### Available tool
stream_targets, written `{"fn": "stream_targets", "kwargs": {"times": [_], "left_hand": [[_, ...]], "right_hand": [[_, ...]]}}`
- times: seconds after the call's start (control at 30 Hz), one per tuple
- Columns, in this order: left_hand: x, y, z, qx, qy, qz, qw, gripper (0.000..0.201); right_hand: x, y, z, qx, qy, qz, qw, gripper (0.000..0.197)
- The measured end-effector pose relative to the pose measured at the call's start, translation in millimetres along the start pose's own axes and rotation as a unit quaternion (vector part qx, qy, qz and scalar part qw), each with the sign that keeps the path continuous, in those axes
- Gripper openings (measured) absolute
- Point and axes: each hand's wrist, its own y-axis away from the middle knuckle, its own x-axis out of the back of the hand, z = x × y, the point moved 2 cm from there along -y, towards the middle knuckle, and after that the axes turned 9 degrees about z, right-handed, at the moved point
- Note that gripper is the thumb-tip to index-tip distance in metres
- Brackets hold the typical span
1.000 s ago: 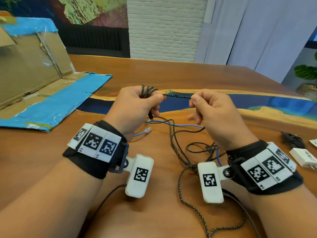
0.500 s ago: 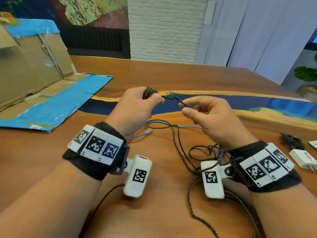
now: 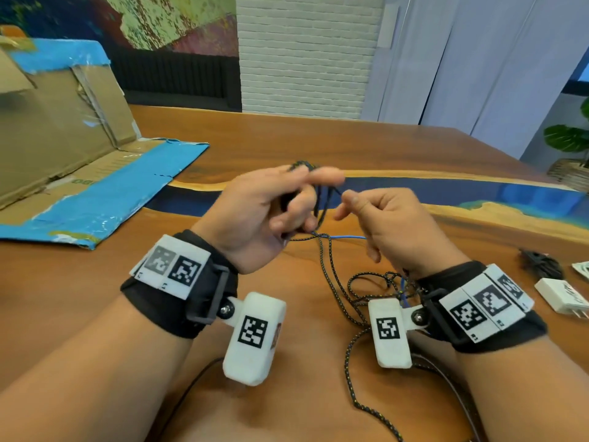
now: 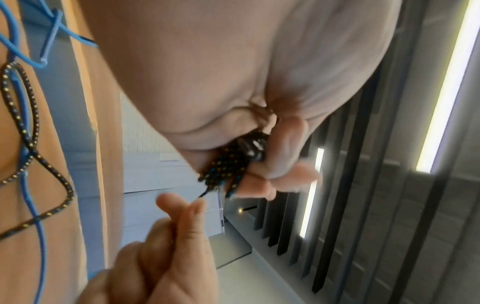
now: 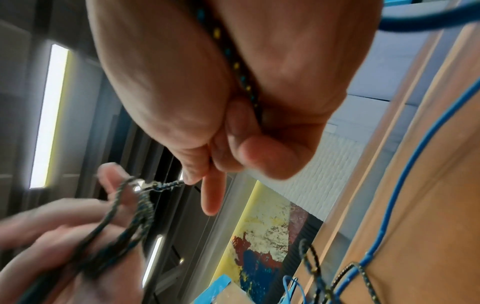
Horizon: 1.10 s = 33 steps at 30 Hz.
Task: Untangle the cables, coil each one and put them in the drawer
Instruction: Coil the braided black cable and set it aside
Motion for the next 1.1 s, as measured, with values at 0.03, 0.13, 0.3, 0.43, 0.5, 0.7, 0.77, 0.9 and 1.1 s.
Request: {"fn": "stream_targets", "kwargs": {"times": [0.03,0.13,0.3,0.43,0.5,0.7,0.77,0.9,1.1], "left_hand": [[0.6,-1.6,1.5,-0.017,0.038,0.013,0.999,0.037],[0.0,-6.4,4.0,-0.063,0.114,0.06,0.99,0.039],[15.5,-14.3,0.4,-0.108,-0.087,0.185,0.973,0.027],[14.4,-10.8,-10.1,-0.019,-0.354,0.15,0.923,0.02],[11.0,-9.0,-13.6,0.01,-0.405,0.118,0.907,0.028],[15.9,-11.4,-10.1,-0.012,-0.439,0.114,0.891,0.025],[17.6,-10.7,-7.7,-0.02,-0.45,0.124,0.884,0.028],[17.3,-8.0,-8.1,-0.005,-0.439,0.123,0.89,0.038],[7.2,-1.5,4.6,0.024,-0.035,0.045,0.998,0.04]], "right_hand": [[-4.6,3.4,-3.3,-0.003,0.011,-0.039,0.999,0.03],[-21.5,16.4,-12.8,-0.037,-0.03,-0.186,0.981,0.029],[-35.1,34.3,-17.6,-0.07,-0.077,-0.308,0.946,0.038],[-22.4,19.2,-17.7,-0.062,-0.153,-0.131,0.978,0.022],[-11.3,11.6,-13.5,-0.071,-0.21,-0.073,0.972,0.022],[0.2,9.6,-10.7,-0.076,-0.327,-0.072,0.939,0.036],[-2.6,9.4,-10.9,-0.082,-0.356,-0.073,0.928,0.044],[2.7,3.7,-11.2,-0.15,-0.425,-0.028,0.892,0.036],[20.7,-6.5,6.1,-0.176,-0.36,0.066,0.914,0.026]]}}
